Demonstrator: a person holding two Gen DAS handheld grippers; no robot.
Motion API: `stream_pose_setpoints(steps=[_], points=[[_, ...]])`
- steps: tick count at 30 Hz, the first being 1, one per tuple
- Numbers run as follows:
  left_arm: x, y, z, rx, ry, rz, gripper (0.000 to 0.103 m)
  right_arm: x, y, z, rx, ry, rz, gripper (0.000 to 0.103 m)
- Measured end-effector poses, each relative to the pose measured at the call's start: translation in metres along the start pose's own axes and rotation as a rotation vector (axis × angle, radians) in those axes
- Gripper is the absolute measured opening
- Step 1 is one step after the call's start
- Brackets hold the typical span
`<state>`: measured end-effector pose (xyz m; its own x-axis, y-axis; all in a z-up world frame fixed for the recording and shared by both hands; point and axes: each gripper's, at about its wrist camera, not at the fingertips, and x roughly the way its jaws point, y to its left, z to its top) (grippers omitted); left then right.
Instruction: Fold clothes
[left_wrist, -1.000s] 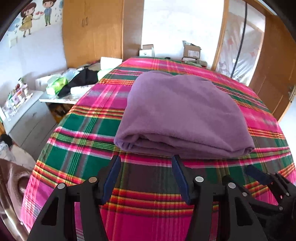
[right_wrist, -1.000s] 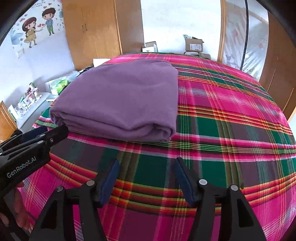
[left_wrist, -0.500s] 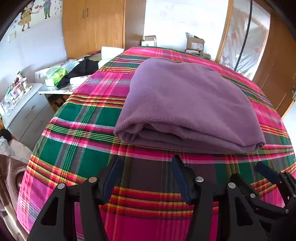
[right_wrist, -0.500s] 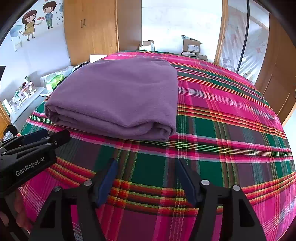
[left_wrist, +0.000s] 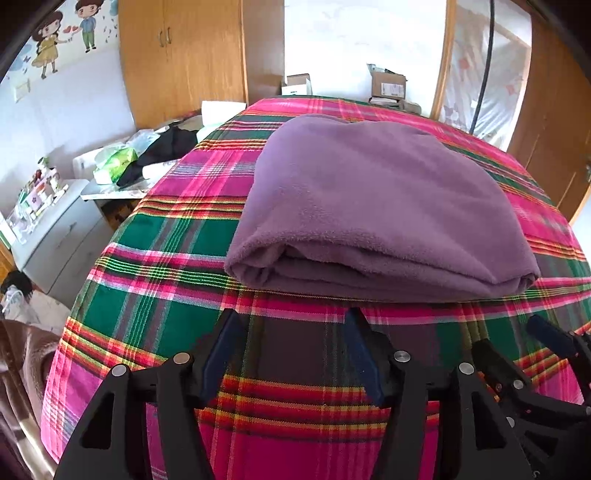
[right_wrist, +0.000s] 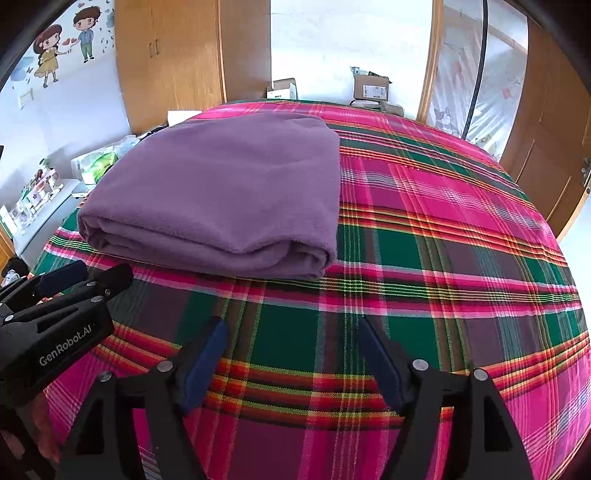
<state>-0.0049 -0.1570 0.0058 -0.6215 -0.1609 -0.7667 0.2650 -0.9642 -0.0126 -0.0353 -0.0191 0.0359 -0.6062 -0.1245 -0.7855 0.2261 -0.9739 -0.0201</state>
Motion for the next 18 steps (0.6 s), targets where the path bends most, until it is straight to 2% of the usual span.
stream_pose_setpoints(steps=[10, 18], points=[[0.0013, 0.0026, -0.0001, -0.002, -0.013, -0.002, 0.068, 0.0002, 0.0007, 0.0003, 0.000, 0.001, 0.000, 0.075], [0.0021, 0.0026, 0.0001, 0.000, -0.014, -0.002, 0.069, 0.0005, -0.0002, 0.0002, 0.001, 0.001, 0.002, 0.075]])
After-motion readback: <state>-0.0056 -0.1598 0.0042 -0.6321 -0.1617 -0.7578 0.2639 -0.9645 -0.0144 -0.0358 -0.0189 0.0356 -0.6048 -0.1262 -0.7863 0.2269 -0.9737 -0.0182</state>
